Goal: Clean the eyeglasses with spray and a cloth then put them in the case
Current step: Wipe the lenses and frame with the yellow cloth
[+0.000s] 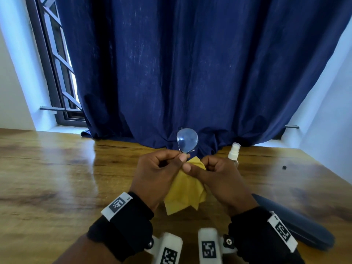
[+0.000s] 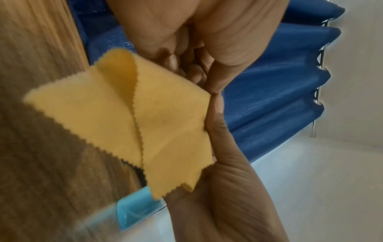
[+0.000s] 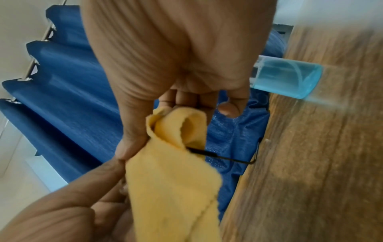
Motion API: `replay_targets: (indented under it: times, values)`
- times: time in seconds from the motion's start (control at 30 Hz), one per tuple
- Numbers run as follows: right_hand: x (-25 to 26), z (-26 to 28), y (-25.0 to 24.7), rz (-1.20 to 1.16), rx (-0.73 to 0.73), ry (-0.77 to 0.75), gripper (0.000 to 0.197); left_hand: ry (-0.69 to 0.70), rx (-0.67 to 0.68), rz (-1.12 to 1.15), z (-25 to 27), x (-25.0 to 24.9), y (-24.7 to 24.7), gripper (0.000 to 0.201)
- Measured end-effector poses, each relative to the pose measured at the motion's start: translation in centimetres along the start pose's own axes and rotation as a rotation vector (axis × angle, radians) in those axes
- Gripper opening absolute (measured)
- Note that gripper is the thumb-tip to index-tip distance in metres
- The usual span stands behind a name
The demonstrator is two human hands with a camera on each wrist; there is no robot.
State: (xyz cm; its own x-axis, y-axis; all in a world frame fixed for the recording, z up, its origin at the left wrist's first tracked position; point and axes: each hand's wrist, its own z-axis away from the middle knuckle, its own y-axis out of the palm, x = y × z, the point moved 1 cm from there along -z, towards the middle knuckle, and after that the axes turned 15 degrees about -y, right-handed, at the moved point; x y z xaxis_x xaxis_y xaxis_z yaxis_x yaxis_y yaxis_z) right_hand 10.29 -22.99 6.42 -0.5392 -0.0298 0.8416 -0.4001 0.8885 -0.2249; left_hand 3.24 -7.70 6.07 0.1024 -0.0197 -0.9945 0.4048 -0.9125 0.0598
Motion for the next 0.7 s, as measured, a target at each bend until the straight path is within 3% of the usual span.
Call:
replay_targets:
  times: [0.2, 0.3, 0.43, 0.57, 0.7]
  values:
    - [0.1, 0.0, 0.7, 0.051, -0.044, -0.052, 0.036, -0.05, 0.104, 0.008, -0.6, 0.1, -1.0, 0.03]
    - [-0.6, -0.2, 0.6, 0.139, -0.055, -0.067, 0.038, -0.129, 0.143, 0.007, -1.1, 0.5, -1.2, 0.023]
    - [-0.9, -0.2, 0.5, 0.216, 0.043, -0.135, 0.03, -0.225, 0.157, 0.063, -1.4, 0.4, -1.5, 0.019]
    - [-0.7, -0.1, 0.3, 0.194, 0.114, -0.15, 0.006, -0.085, 0.094, -0.034, -1.5, -0.2, -1.9, 0.015]
    - [-0.2, 0.0, 0.2, 0.148, 0.18, -0.123, 0.022, -0.015, 0.013, -0.033, -1.2, -0.7, -2.2, 0.011]
